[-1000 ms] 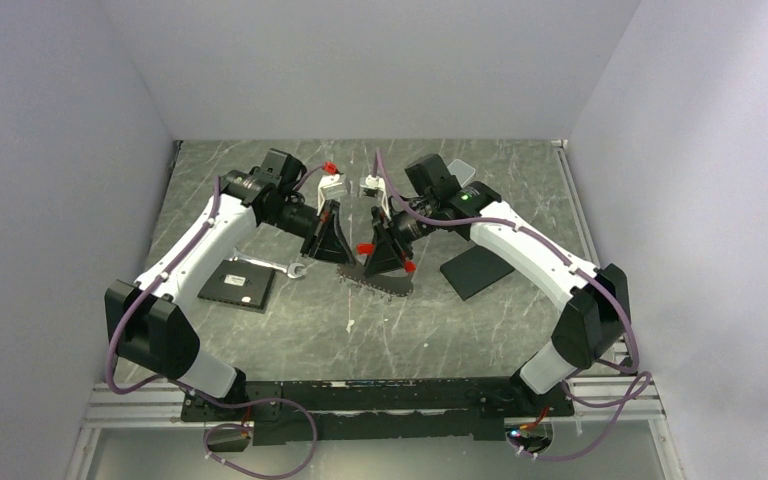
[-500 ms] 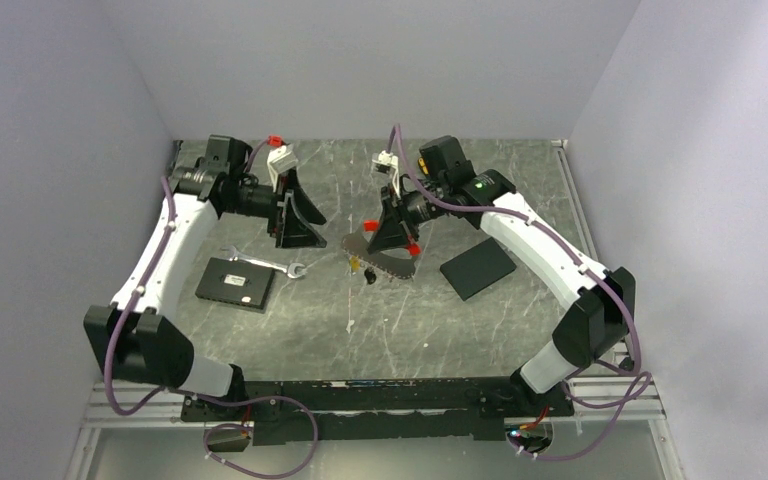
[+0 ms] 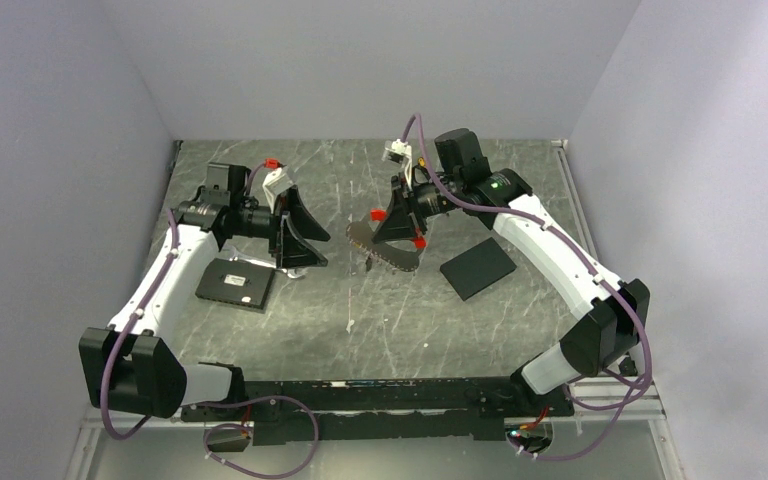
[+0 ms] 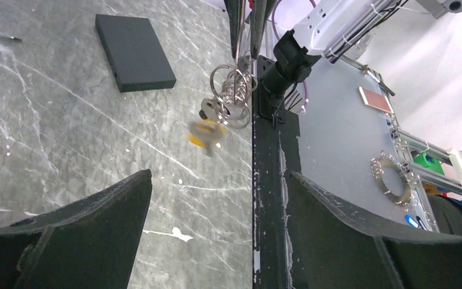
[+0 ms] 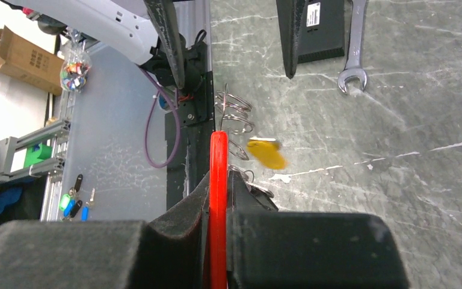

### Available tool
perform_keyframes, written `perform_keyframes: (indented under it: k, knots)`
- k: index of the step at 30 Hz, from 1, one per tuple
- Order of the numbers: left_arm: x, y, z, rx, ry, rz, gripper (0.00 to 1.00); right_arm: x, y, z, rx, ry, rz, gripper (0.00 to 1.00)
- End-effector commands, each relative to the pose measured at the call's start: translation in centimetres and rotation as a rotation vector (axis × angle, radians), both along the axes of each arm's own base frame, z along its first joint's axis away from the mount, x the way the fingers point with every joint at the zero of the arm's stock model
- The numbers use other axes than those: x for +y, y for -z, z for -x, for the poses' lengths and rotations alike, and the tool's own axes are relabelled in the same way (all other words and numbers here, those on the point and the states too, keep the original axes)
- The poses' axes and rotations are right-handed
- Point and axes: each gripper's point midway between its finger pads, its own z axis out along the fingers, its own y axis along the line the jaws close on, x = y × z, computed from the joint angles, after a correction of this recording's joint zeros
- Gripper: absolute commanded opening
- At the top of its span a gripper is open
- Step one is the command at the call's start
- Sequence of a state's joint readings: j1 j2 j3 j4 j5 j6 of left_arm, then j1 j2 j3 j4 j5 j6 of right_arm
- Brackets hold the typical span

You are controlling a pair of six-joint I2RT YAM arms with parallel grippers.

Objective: Remove the keys from the keyring

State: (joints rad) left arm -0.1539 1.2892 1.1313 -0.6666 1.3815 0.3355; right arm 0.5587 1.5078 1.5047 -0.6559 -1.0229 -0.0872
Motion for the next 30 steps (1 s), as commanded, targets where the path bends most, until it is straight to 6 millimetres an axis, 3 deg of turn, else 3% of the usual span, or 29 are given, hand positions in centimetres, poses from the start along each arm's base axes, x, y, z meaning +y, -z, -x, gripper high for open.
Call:
perform_keyframes:
  k: [1,5,15,24,30]
  knots:
    - [-0.9,-0.7,-1.0,-0.056,0.009,0.031,0.86,0.1,-3.7,0.1,-0.076,-0.010,-0.082,0.00]
    - [-1.5,-0.1,-2.0,-0.034,-0.003,0.045,0.80,0.4,-3.5,-0.2,-0.056,-0.004,-0.082,0.00]
    - [-3.5,0.4,-2.0,-0.001,0.062,0.080,0.72,0.8,-3.5,-0.8,-0.037,0.003,-0.083,0.00]
    - [-4.2,0.4,-0.2,0.036,0.156,0.125,0.60,0.7,-3.6,-1.4,-0.039,0.015,-0.086,0.00]
    - [-4.8,0.3,-0.1,0.022,0.169,0.144,0.59,0.5,-3.6,-1.9,-0.016,0.032,-0.088,0.00]
